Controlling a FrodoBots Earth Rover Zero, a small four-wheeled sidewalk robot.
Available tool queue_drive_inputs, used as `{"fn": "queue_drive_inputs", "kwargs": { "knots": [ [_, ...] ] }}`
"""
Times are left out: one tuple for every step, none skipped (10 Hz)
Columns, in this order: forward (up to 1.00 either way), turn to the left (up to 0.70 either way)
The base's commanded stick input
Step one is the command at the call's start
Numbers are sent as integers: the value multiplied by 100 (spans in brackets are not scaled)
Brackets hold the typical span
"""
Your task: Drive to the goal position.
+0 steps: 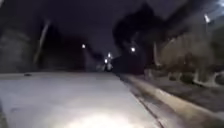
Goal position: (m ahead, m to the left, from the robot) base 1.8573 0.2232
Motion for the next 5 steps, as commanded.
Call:
{"fn": "queue_drive_inputs", "kwargs": {
  "knots": [
    [70,0],
    [70,0],
    [70,0],
    [70,0],
    [70,-5]
  ]
}}
